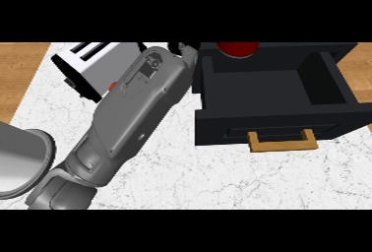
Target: Pick up the can, place it into the drawer and close the drawer
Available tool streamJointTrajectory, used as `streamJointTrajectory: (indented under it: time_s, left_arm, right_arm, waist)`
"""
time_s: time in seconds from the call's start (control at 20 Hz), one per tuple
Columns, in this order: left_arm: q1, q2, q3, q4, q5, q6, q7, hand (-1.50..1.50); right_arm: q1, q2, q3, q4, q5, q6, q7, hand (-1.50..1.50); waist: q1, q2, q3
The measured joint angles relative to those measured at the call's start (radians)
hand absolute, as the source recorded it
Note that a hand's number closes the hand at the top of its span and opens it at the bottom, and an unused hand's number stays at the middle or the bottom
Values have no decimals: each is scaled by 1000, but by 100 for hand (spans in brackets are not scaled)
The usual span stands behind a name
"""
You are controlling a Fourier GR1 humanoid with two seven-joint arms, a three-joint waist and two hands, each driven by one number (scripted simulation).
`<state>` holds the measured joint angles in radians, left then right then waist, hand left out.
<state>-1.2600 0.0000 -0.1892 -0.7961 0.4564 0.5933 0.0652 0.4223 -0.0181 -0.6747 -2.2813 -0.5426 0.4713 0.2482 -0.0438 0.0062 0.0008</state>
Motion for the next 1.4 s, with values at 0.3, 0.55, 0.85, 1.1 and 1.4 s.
streamJointTrajectory:
  time_s: [0.3, 0.55, 0.85, 1.1, 1.4]
  left_arm:
    - [-58, 0, -90, 94, 125, 37, -63, 150]
    - [-111, 0, -148, 173, 207, 60, -92, 150]
    - [-128, 0, -221, 237, 298, 78, -126, 150]
    - [-133, 0, -289, 282, 347, 93, -146, -150]
    - [-130, 0, -359, 311, 400, 138, -161, -150]
  right_arm:
    - [-28, -7, 12, 12, 16, -12, 3, -150]
    - [-55, -20, 18, 20, 23, -20, 21, -150]
    - [-64, -18, 25, -6, 11, -32, 49, -150]
    - [-77, -25, 24, -10, 10, -45, 66, -150]
    - [-95, -37, 29, -6, 3, -46, 81, -150]
  waist:
    - [-12, 2, 0]
    - [-18, 5, 1]
    - [-29, 7, 1]
    - [-36, 9, 1]
    - [-46, 12, 1]
